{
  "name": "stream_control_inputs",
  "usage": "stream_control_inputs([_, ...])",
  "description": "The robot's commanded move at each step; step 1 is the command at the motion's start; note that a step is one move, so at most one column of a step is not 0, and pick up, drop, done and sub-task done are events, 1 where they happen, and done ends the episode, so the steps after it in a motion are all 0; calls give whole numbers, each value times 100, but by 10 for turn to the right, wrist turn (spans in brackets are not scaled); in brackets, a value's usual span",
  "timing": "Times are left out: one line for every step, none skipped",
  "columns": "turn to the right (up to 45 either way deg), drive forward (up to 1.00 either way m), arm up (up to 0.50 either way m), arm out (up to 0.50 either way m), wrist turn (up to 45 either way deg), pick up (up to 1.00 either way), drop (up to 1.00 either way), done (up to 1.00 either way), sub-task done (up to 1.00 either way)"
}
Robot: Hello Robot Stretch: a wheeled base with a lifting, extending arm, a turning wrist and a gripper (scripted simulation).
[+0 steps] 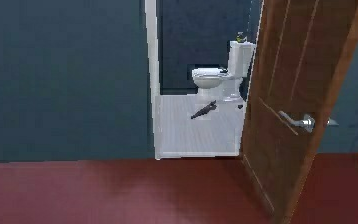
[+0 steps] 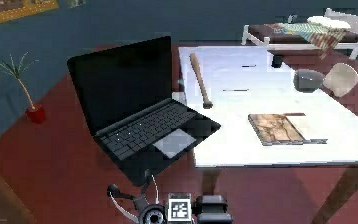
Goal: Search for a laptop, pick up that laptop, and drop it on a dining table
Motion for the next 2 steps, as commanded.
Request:
stream_control_inputs([120,0,0,0,0,0,0,0,0])
stream_control_inputs([0,25,0,0,0,0,0,0,0])
